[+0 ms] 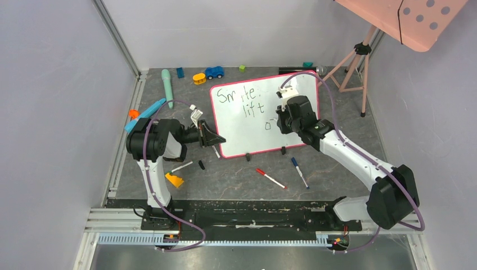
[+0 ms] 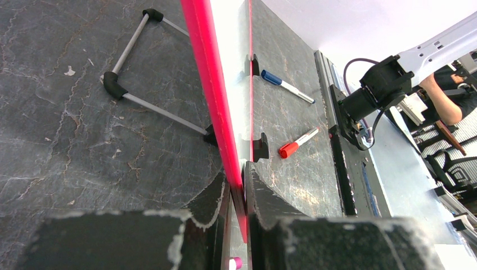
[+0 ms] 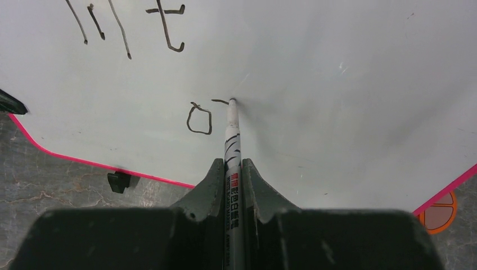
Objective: Write a sentence on the whiteboard
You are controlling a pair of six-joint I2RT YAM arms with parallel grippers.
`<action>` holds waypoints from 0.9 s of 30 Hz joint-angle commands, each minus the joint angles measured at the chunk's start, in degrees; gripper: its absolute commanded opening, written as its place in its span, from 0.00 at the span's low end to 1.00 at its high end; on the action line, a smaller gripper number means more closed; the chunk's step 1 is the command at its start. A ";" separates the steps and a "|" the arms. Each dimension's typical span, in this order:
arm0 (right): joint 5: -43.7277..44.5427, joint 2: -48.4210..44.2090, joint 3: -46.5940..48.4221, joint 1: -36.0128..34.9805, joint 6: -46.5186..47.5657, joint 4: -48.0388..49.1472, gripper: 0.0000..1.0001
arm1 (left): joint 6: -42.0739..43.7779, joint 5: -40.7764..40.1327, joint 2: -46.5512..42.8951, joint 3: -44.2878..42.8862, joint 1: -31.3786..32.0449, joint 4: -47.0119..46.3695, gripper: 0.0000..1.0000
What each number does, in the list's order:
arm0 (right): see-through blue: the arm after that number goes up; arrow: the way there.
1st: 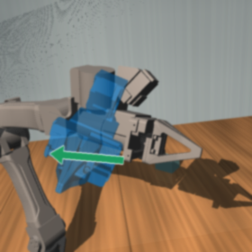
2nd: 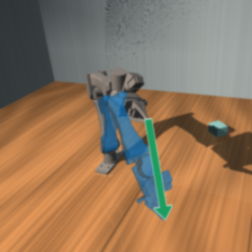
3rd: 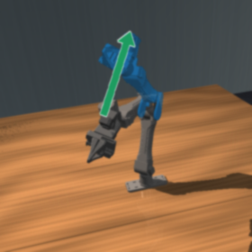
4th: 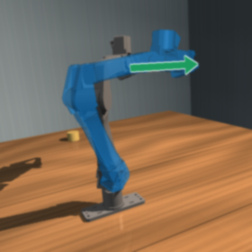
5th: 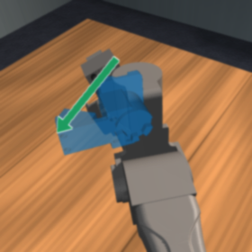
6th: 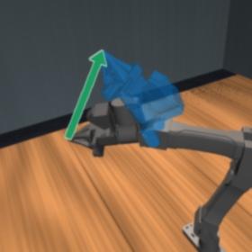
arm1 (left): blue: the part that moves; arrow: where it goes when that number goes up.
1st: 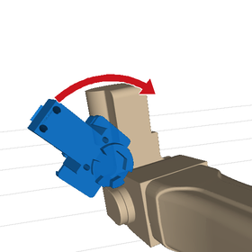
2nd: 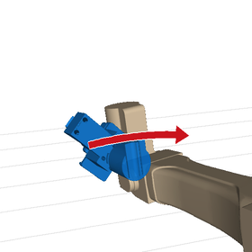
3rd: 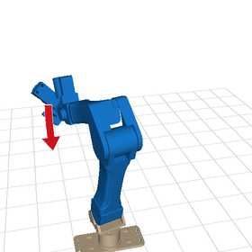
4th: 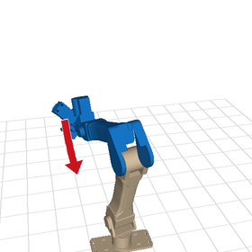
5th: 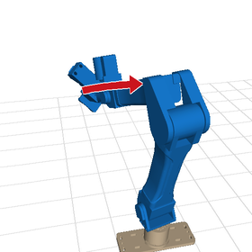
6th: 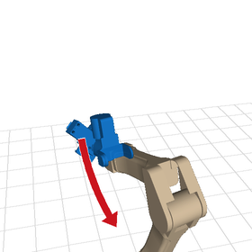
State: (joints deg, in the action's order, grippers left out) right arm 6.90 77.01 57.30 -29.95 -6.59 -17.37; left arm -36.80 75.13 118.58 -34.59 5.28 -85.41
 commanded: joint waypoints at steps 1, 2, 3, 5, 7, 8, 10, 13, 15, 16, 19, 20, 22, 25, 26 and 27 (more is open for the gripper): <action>-1.40 -2.98 -0.18 0.48 0.51 4.69 0.00 | 5.22 2.16 1.03 0.44 0.51 -3.81 0.14; -1.73 -3.23 -0.25 0.51 0.60 5.01 0.00 | 5.19 2.19 1.03 0.43 0.51 -3.80 0.14; -2.14 -3.37 -0.24 0.51 0.74 5.32 0.00 | 5.16 2.16 0.98 0.44 0.58 -3.85 0.14; -2.48 -3.30 0.07 0.51 0.77 5.53 0.00 | 5.20 2.18 1.02 0.42 0.53 -3.80 0.14; -2.55 -2.86 0.41 0.53 0.84 5.51 0.00 | 5.16 2.14 0.96 0.40 0.50 -3.80 0.14; -2.59 -2.67 0.58 0.52 0.86 5.49 0.00 | 5.20 2.10 0.95 0.40 0.50 -3.80 0.14; -2.45 -2.09 0.82 0.53 1.08 5.37 0.00 | 5.22 2.08 1.01 0.46 0.51 -3.80 0.14; -2.05 -0.88 1.70 0.55 1.05 4.63 0.00 | 5.20 2.13 1.03 0.48 0.51 -3.83 0.14; -1.75 -0.21 2.22 0.55 1.00 4.02 0.00 | 5.20 2.16 0.99 0.44 0.52 -3.80 0.14; -1.56 0.03 2.12 0.55 0.82 3.87 0.00 | 5.16 2.14 1.03 0.41 0.49 -3.80 0.14; -1.20 0.06 1.45 0.60 0.72 3.66 0.00 | 5.24 2.10 0.96 0.43 0.46 -3.80 0.14; -1.10 0.03 1.11 0.56 0.69 3.68 0.00 | 5.21 2.08 1.02 0.45 0.53 -3.85 0.14; -1.00 -0.09 0.33 0.60 0.70 3.62 0.00 | 5.31 2.05 1.01 0.40 0.55 -3.80 0.14; -0.95 -0.33 -0.53 0.59 0.38 3.56 0.00 | 5.26 2.15 0.97 0.43 0.45 -3.80 0.14; -1.04 -0.56 -0.88 0.64 0.31 3.56 0.00 | 5.26 2.12 1.03 0.43 0.52 -3.80 0.14; -1.15 -0.71 -1.18 0.56 0.26 3.54 0.00 | 5.23 2.20 0.98 0.40 0.50 -3.81 0.14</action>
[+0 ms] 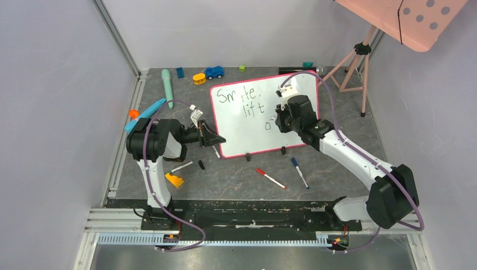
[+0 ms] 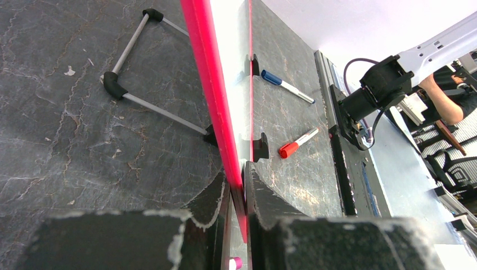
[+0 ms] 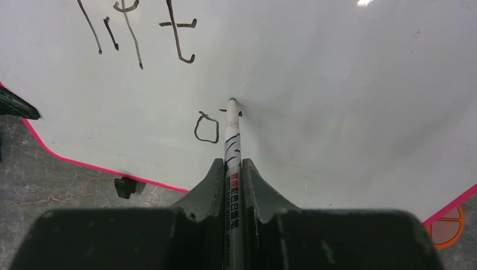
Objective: Write a sentence on the whiteboard
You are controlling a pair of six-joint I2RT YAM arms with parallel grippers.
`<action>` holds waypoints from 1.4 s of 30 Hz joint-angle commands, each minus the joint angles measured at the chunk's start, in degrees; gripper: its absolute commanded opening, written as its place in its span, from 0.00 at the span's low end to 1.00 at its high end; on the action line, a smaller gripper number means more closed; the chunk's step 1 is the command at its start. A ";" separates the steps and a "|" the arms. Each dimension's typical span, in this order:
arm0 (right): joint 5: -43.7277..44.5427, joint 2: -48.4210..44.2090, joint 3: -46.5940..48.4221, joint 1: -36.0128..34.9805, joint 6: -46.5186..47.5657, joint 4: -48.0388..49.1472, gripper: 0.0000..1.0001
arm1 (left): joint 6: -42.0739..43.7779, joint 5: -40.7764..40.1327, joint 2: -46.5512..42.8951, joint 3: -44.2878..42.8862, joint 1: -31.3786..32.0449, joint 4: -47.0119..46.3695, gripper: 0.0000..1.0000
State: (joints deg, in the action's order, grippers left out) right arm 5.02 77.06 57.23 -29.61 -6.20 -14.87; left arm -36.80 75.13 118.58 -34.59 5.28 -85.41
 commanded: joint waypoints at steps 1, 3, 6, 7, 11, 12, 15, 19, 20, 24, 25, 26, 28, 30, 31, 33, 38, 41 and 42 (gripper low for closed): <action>0.53 -1.03 -1.55 0.26 -0.20 1.07 0.00 | 5.23 2.15 1.03 0.47 0.47 -3.81 0.14; 0.20 -1.47 -2.48 0.25 -0.38 1.05 0.00 | 5.30 2.18 0.88 0.40 0.53 -3.85 0.14; -0.73 -2.03 -4.09 0.27 -0.73 1.00 0.00 | 5.21 2.13 0.92 0.41 0.51 -3.80 0.14; -1.02 -2.18 -4.61 0.27 -0.92 1.06 0.00 | 5.23 2.13 0.97 0.47 0.51 -3.87 0.14; -1.33 -2.90 -6.57 0.27 -1.66 1.06 0.00 | 5.20 2.16 0.95 0.45 0.52 -3.80 0.14; -1.13 -3.01 -6.69 0.25 -1.67 1.00 0.00 | 5.16 2.13 0.94 0.42 0.45 -3.80 0.14; 1.14 -3.02 -5.95 0.27 -1.62 0.22 0.00 | 5.17 2.13 0.88 0.48 0.57 -3.80 0.14; 4.21 -3.21 -4.12 0.26 -1.35 -0.92 0.00 | 5.17 2.13 0.90 0.41 0.52 -3.82 0.14; 4.15 -3.25 -3.72 0.26 -1.20 -0.89 0.00 | 5.18 2.14 0.92 0.45 0.52 -3.80 0.14; 2.90 -3.55 -1.89 0.25 -1.14 -0.92 0.00 | 5.24 2.12 0.89 0.40 0.47 -3.81 0.14; 2.61 -3.67 -1.39 0.27 -1.14 -0.87 0.00 | 5.18 2.15 0.94 0.42 0.44 -3.80 0.14; 2.25 -3.91 -0.96 0.24 -1.02 -0.82 0.00 | 5.18 2.15 0.92 0.47 0.52 -3.80 0.14; 1.67 -4.52 0.01 0.25 -0.52 -0.62 0.00 | 5.16 2.12 0.99 0.41 0.48 -3.81 0.14; 2.08 -5.66 0.23 0.25 -0.13 0.52 0.00 | 5.22 2.12 0.92 0.43 0.52 -3.80 0.14; 2.32 -5.96 0.27 0.24 0.17 0.82 0.00 | 5.16 2.12 0.91 0.47 0.52 -3.81 0.14; 2.68 -5.93 0.92 0.25 0.62 0.94 0.00 | 5.18 2.13 0.93 0.44 0.49 -3.80 0.14; 2.89 -4.09 2.49 0.42 1.05 0.27 0.00 | 5.21 2.13 0.94 0.40 0.52 -3.80 0.14; 2.94 -2.63 3.34 0.49 1.20 -0.08 0.00 | 5.18 2.17 0.92 0.45 0.50 -3.80 0.14; 2.90 -2.24 3.55 0.58 1.33 -0.12 0.00 | 5.24 2.15 0.94 0.40 0.50 -3.80 0.14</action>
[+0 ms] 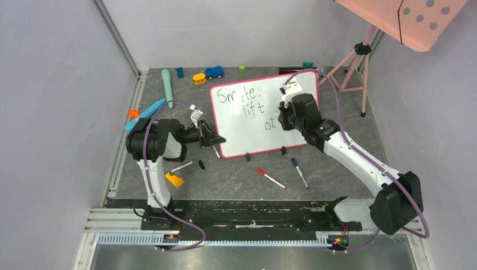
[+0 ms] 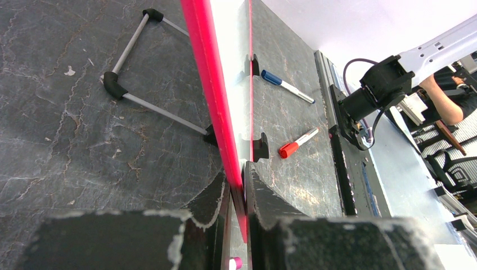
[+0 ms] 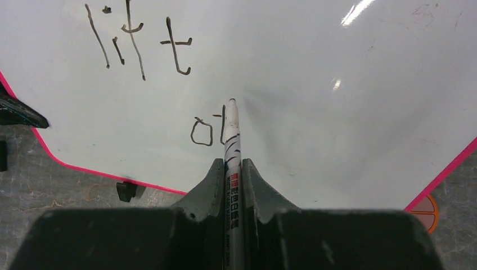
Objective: Write a sentence on the whiteboard
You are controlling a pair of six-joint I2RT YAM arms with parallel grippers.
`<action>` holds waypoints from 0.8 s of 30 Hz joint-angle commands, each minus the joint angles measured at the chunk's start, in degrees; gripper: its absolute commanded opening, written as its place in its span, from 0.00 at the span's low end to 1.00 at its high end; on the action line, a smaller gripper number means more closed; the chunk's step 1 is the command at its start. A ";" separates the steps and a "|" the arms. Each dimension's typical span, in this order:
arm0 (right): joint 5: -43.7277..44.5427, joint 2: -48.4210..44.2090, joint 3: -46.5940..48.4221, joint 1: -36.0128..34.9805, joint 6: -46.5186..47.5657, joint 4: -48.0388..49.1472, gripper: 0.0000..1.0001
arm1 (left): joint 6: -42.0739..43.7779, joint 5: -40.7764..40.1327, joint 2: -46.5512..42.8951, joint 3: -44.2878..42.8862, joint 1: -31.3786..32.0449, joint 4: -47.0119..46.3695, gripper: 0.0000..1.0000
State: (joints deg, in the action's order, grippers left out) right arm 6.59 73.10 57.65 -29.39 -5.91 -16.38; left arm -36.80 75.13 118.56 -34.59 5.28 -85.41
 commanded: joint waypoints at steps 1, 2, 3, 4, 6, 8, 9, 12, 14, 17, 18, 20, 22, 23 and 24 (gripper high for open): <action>1.37 2.27 3.18 0.38 1.13 1.39 0.00 | 5.12 2.17 1.00 0.41 0.52 -3.80 0.14; 1.53 2.62 3.29 0.45 1.17 1.36 0.00 | 5.10 2.13 1.05 0.46 0.53 -3.80 0.14; 1.58 2.97 3.35 0.47 1.33 1.36 0.00 | 5.09 2.14 1.00 0.40 0.50 -3.80 0.14; 1.53 3.36 3.49 0.54 1.37 1.29 0.00 | 5.10 2.13 1.05 0.42 0.47 -3.80 0.14; 1.66 3.71 3.47 0.59 1.37 1.30 0.00 | 5.12 2.15 0.98 0.42 0.50 -3.80 0.14; 1.94 4.14 3.28 0.65 1.25 1.34 0.00 | 5.14 2.17 1.05 0.47 0.52 -3.81 0.14; 2.18 4.22 3.16 0.69 1.06 1.34 0.00 | 5.11 2.13 0.99 0.40 0.52 -3.81 0.14; 2.64 4.33 2.76 0.74 0.91 1.30 0.00 | 5.12 2.13 0.99 0.47 0.56 -3.80 0.14; 2.60 4.29 2.48 0.73 0.84 1.24 0.00 | 5.12 2.13 1.00 0.41 0.47 -3.80 0.14; 2.29 4.16 1.76 0.73 0.65 1.01 0.00 | 5.07 2.17 0.98 0.42 0.51 -3.80 0.14; 2.05 3.94 1.48 0.77 0.48 0.98 0.00 | 5.14 2.16 1.04 0.43 0.52 -3.81 0.14; 1.77 3.48 0.48 0.73 0.17 0.97 0.00 | 5.12 2.13 0.97 0.40 0.51 -3.80 0.14; 1.17 2.95 -0.68 0.73 -0.02 0.98 0.00 | 5.12 2.14 0.98 0.45 0.52 -3.80 0.14; 1.08 2.55 -1.39 0.73 -0.12 0.95 0.00 | 5.09 2.20 0.99 0.44 0.51 -3.80 0.14; 0.84 2.31 -2.00 0.73 -0.19 0.96 0.00 | 5.13 2.19 0.97 0.42 0.48 -3.80 0.14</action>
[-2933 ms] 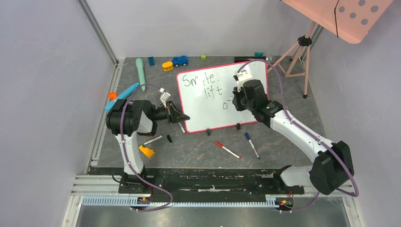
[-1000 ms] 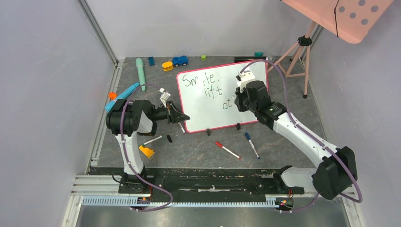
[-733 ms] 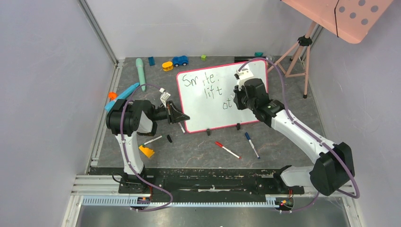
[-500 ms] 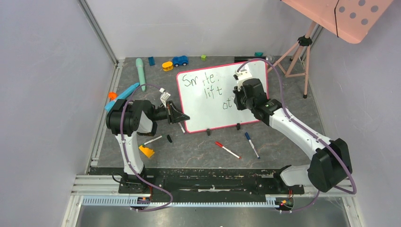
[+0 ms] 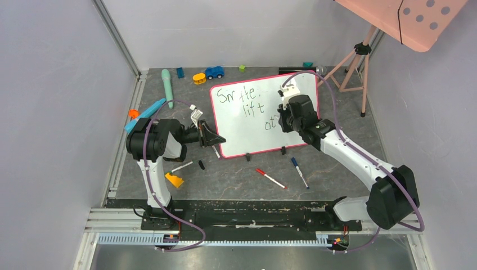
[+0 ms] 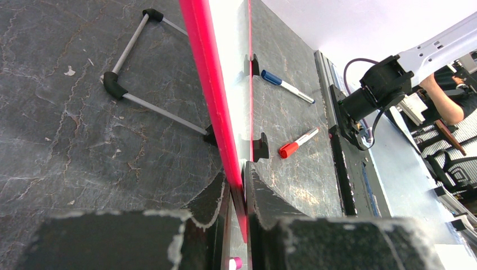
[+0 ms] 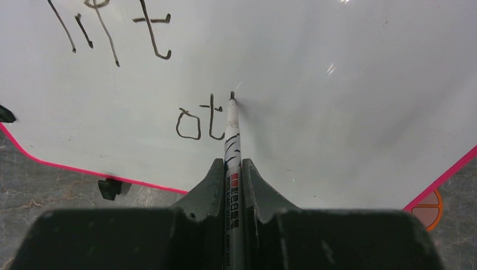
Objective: Write a sentence on the whiteboard
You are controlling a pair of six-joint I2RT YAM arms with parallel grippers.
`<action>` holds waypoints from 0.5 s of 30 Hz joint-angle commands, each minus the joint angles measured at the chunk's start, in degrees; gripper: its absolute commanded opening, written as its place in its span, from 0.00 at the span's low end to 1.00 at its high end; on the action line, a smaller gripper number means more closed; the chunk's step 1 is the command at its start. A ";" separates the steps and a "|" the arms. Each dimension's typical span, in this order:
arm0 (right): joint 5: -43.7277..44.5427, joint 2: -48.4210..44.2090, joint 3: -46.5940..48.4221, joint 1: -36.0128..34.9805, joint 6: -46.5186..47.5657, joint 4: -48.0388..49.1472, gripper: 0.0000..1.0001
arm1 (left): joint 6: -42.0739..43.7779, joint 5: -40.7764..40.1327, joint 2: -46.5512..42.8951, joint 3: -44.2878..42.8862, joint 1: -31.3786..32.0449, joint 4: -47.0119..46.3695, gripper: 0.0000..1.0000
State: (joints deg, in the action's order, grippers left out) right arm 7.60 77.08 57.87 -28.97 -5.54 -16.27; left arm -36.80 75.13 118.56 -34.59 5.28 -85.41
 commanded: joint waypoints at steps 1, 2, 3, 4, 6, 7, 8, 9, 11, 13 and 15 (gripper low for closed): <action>-0.33 -2.07 -2.93 0.33 -0.60 0.85 0.00 | 5.08 2.13 1.04 0.40 0.47 -3.80 0.14; -0.58 -2.42 -3.54 0.32 -0.73 0.89 0.00 | 5.10 2.19 0.98 0.41 0.52 -3.80 0.14; -0.65 -2.70 -4.17 0.36 -0.85 0.85 0.00 | 5.13 2.18 0.99 0.44 0.52 -3.85 0.14; -0.69 -2.97 -4.73 0.31 -0.97 0.97 0.00 | 5.07 2.15 1.03 0.40 0.52 -3.80 0.14; -0.96 -3.48 -5.74 0.32 -1.25 1.13 0.00 | 5.13 2.17 1.05 0.43 0.51 -3.80 0.14; -1.00 -3.60 -5.98 0.30 -1.44 1.26 0.00 | 5.10 2.12 0.98 0.45 0.53 -3.80 0.14; -0.98 -3.64 -6.10 0.32 -1.50 1.35 0.00 | 5.14 2.13 0.99 0.42 0.48 -3.81 0.14; -0.91 -3.66 -5.95 0.30 -1.49 1.40 0.00 | 5.08 2.14 1.03 0.45 0.50 -3.80 0.14; -0.84 -3.25 -5.04 0.37 -1.27 1.31 0.00 | 5.15 2.19 1.06 0.40 0.52 -3.80 0.14; -0.60 -2.82 -4.01 0.34 -0.88 1.28 0.00 | 5.08 2.15 1.03 0.47 0.52 -3.80 0.14; -0.59 -2.36 -3.07 0.40 -0.63 1.23 0.00 | 5.11 2.12 1.05 0.47 0.48 -3.86 0.14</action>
State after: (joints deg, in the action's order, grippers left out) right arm 6.31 74.52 52.36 -28.97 -6.42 -16.49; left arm -36.80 75.16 118.58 -34.59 5.28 -85.43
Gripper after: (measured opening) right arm 0.119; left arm 0.157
